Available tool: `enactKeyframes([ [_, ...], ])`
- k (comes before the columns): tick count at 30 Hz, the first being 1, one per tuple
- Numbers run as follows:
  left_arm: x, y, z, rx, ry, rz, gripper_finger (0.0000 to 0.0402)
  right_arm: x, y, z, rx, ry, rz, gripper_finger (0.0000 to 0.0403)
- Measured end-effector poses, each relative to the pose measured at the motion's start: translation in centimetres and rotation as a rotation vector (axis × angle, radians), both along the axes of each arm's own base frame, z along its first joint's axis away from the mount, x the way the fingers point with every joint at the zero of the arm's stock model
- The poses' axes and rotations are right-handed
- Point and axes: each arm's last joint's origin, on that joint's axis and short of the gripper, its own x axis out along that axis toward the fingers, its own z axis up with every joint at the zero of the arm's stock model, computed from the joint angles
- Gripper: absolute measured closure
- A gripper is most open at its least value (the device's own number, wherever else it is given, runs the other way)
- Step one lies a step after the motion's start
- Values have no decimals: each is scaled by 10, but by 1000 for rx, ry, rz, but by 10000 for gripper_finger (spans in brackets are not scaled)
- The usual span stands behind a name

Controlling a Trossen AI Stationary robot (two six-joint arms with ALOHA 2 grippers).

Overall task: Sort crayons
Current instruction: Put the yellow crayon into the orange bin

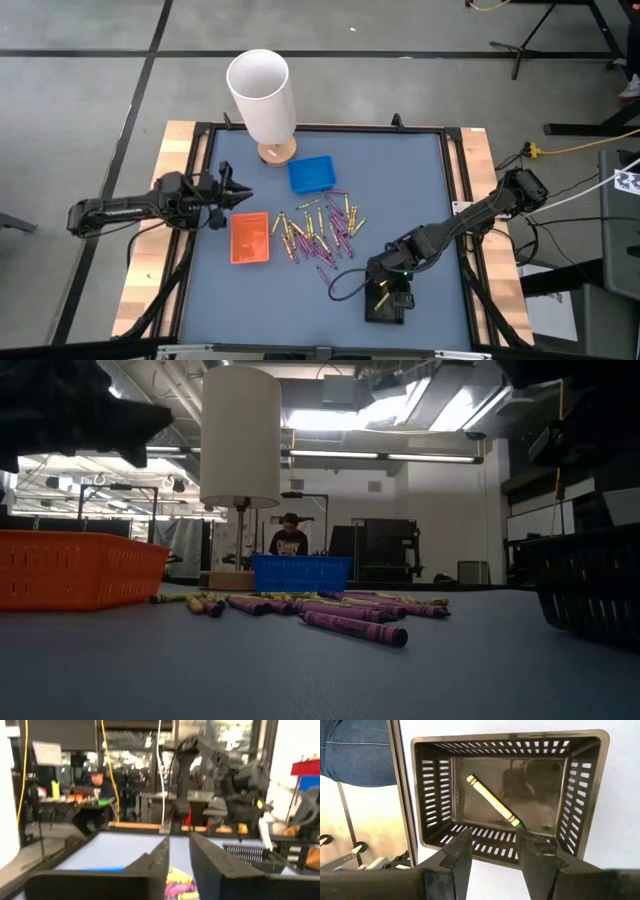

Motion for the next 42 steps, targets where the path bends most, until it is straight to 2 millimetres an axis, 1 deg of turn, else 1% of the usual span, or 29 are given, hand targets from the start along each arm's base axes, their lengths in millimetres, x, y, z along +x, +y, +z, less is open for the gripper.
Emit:
enactKeyframes([
  [3,3,-2,5,2,-48,-9,299,0,0,0,0,0,0,252],
  [6,7,-2,7,-29,-68,8,276,0,0,0,-2,-2,0,251],
  [11,23,-1,17,-49,15,29,259,1,-2,-1,-63,-36,-23,251],
  [17,56,4,36,-37,166,29,263,2,-3,-1,-122,-69,-45,251],
  [23,97,9,42,-63,398,-8,265,5,-6,-1,-209,-126,-80,251],
  [29,140,13,34,-100,623,-81,265,9,-5,0,-231,-188,-104,251],
  [35,179,17,19,-43,768,-136,266,11,-4,1,-219,-215,-110,251],
  [39,198,19,7,-7,864,-167,266,13,-3,2,-207,-235,-113,251],
  [42,206,21,-5,26,931,-185,266,14,-3,2,-204,-239,-114,251],
])
